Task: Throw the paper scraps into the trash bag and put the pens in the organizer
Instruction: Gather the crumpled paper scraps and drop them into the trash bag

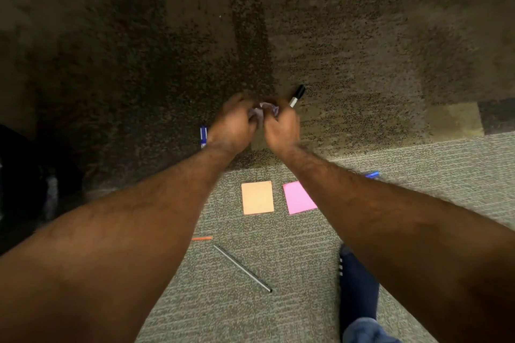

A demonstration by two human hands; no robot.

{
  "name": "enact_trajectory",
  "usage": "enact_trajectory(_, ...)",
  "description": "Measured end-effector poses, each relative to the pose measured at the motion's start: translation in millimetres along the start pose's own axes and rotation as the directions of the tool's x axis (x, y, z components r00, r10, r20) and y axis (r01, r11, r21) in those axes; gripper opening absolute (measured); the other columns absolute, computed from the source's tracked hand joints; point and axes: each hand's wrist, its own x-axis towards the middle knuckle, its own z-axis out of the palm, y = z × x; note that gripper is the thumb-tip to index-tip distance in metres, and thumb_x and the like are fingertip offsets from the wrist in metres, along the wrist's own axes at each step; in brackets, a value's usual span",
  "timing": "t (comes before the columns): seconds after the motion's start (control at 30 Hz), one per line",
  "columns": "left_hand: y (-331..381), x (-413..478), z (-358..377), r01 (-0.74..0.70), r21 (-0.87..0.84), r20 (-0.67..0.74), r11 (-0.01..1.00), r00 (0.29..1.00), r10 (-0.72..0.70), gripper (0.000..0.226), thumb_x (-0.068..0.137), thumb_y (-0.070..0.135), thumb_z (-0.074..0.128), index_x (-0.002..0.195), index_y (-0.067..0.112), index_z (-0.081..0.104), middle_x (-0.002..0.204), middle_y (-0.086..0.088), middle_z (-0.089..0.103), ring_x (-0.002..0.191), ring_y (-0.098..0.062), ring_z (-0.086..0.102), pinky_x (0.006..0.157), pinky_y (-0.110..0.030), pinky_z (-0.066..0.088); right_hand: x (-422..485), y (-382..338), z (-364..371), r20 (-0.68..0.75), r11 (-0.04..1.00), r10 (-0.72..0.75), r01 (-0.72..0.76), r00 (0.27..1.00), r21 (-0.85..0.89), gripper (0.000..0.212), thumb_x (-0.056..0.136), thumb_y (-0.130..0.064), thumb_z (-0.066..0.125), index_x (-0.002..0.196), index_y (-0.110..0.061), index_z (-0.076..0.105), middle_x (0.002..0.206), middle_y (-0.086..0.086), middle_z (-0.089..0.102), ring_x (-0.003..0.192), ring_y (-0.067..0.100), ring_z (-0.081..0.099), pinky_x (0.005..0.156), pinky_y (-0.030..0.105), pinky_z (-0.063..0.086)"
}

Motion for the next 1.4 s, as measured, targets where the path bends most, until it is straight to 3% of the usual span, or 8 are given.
enact_trajectory(0.1,-3.5,-16.6,-17.7,0.202,-0.332,-0.017,0.922,0.975,-0.219,0.039,0.082,0.003,0.059,0.119,0.014,0.066,0.111,-0.004,0.067,0.104,-0.020,0.063,0.087,-0.024,0.048,-20.3,-17.6,10.9,-0.021,0.999,-0.031,0.030,0.999,-0.019,0.026,0.095,-0.010,0.052,0.115,-0.008,0.068,0.110,0.011,0.072,0.101,0.024,0.065,0.082,0.025,0.048)
enact_trajectory(0.2,-2.4,-31.5,-39.1,0.403,-0.824,0.143,0.399,0.829,-0.541,0.033,0.089,0.001,0.051,0.117,0.012,0.065,0.108,-0.007,0.068,0.100,-0.020,0.067,0.086,-0.032,0.057,-45.8,-41.4,28.9,-0.036,0.996,-0.044,0.046,0.998,0.072,0.023,0.095,-0.009,0.052,0.111,-0.010,0.069,0.106,0.007,0.073,0.099,0.021,0.066,0.088,0.036,0.053)
enact_trajectory(0.33,-13.7,-66.0,-75.5,0.313,-0.930,0.364,-0.191,0.731,-0.576,0.031,0.094,0.011,0.046,0.120,0.003,0.061,0.106,-0.016,0.067,0.095,-0.023,0.066,0.081,-0.032,0.054,-89.1,-78.7,61.6,-0.044,0.969,-0.035,0.045,0.998,0.243,0.028,0.091,-0.014,0.049,0.111,-0.013,0.069,0.106,0.003,0.073,0.100,0.020,0.067,0.091,0.042,0.054)
enact_trajectory(0.47,-31.1,-109.5,-124.2,0.189,-0.872,0.429,-0.451,0.737,-0.521,0.029,0.101,0.028,0.044,0.099,0.007,0.064,0.091,-0.009,0.067,0.087,-0.020,0.066,0.086,-0.029,0.052,-143.9,-116.6,100.3,0.044,0.930,-0.039,0.021,0.998,0.366,0.033,0.091,-0.014,0.047,0.117,-0.011,0.068,0.121,0.005,0.069,0.114,0.020,0.064,0.101,0.046,0.049)
enact_trajectory(0.67,-61.0,-173.0,-211.9,0.097,-0.923,0.323,-0.373,0.720,-0.614,0.037,0.101,0.042,0.036,0.096,0.017,0.062,0.094,0.003,0.067,0.103,-0.011,0.062,0.104,-0.027,0.041,-227.7,-171.4,152.3,0.390,0.966,-0.186,0.095,0.902,0.240,0.055,0.086,-0.043,0.049,0.133,-0.017,0.060,0.152,0.002,0.047,0.148,0.010,0.027,0.123,0.040,0.021)
enact_trajectory(0.87,-96.6,-224.4,-268.8,0.036,-0.997,0.070,-0.062,0.672,-0.738,0.053,0.096,0.064,0.027,0.112,0.025,0.059,0.123,0.002,0.064,0.121,-0.010,0.057,0.105,-0.024,0.043,-277.8,-213.8,195.0,0.565,0.958,-0.272,0.161,0.779,0.238,0.057,0.091,-0.049,0.057,0.143,-0.026,0.048,0.161,0.000,0.030,0.148,0.004,0.021,0.110,0.017,0.024)
enact_trajectory(1.13,-160.1,-263.1,-314.0,0.090,-0.970,-0.129,0.225,0.595,-0.793,0.093,0.076,0.084,0.046,0.148,0.025,0.039,0.152,-0.001,0.044,0.136,-0.016,0.048,0.116,-0.043,0.034,-293.7,-238.5,233.3,0.649,0.940,-0.315,0.324,0.693,0.109,0.072,0.089,-0.047,0.065,0.151,-0.027,0.035,0.165,-0.002,0.017,0.150,0.014,0.020,0.119,0.036,0.023)
enact_trajectory(1.4,-131.7,-270.1,-282.7,0.208,-0.762,-0.315,0.614,0.709,-0.631,0.085,0.081,0.068,0.037,0.150,0.018,0.031,0.158,-0.006,0.027,0.144,-0.012,0.030,0.112,-0.020,0.030,-276.4,-185.6,187.5,0.621,0.881,-0.361,0.472,0.696,-0.017,0.089,0.081,-0.054,0.068,0.155,-0.024,0.025,0.166,-0.001,0.010,0.152,0.016,0.013,0.121,0.044,0.025)
